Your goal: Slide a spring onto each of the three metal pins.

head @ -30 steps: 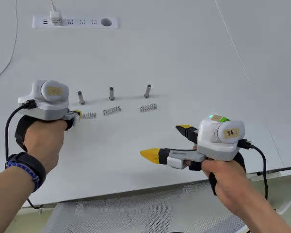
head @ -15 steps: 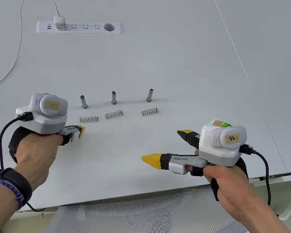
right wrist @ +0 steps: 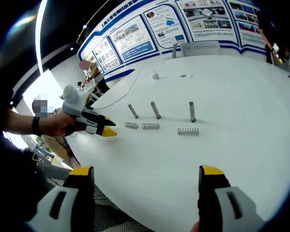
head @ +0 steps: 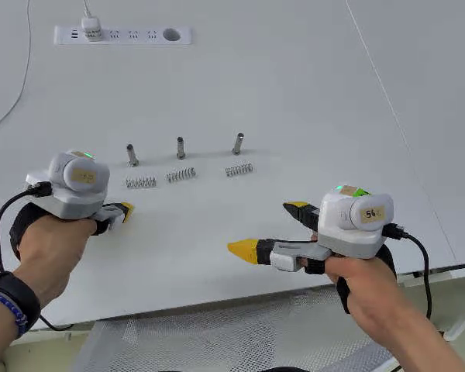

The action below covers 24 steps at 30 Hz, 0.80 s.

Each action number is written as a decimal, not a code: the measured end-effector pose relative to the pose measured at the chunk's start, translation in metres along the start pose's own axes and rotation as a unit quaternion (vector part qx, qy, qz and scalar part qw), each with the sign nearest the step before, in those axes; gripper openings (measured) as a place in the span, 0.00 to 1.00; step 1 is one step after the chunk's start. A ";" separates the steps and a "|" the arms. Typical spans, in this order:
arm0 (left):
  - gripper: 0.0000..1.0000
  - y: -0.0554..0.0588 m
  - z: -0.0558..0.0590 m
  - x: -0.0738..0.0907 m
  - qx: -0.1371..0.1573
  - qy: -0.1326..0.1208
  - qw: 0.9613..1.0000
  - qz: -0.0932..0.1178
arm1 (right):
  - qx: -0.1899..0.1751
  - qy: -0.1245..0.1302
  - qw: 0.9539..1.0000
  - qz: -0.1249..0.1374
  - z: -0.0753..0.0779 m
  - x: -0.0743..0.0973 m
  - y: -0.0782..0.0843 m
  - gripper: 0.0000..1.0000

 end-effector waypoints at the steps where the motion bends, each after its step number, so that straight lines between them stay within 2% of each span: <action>1: 0.34 0.000 0.001 -0.001 -0.009 0.002 1.000 -0.002 | 0.001 0.000 1.000 -0.001 0.000 0.000 0.001 0.90; 6: 0.36 -0.004 0.000 -0.002 -0.026 0.010 1.000 -0.002 | -0.002 -0.001 1.000 -0.002 -0.001 0.000 0.002 0.90; 12: 0.46 -0.011 0.000 -0.004 -0.058 0.023 0.998 -0.006 | -0.003 -0.001 1.000 -0.003 -0.001 0.000 0.003 0.90; 15: 0.49 -0.015 0.000 -0.005 -0.086 0.031 0.996 -0.007 | -0.004 -0.001 1.000 -0.003 0.000 0.000 0.004 0.90; 22: 0.49 -0.023 0.002 -0.009 -0.120 0.054 0.991 -0.007 | -0.006 -0.001 1.000 -0.004 0.000 0.000 0.005 0.90; 24: 0.49 -0.024 0.004 -0.010 -0.136 0.061 0.989 -0.010 | -0.007 -0.001 1.000 -0.003 0.000 0.000 0.005 0.90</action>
Point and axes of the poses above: the centre of the closed fingertips' face, and the gripper's own axes: x roughly backward along the fingers, z roughly to its right, y roughly out of its underside, the point moved 8 cm from there along x, roughly backward along the fingers, and after that the axes turned 3 degrees about x, right-handed, at the moved point
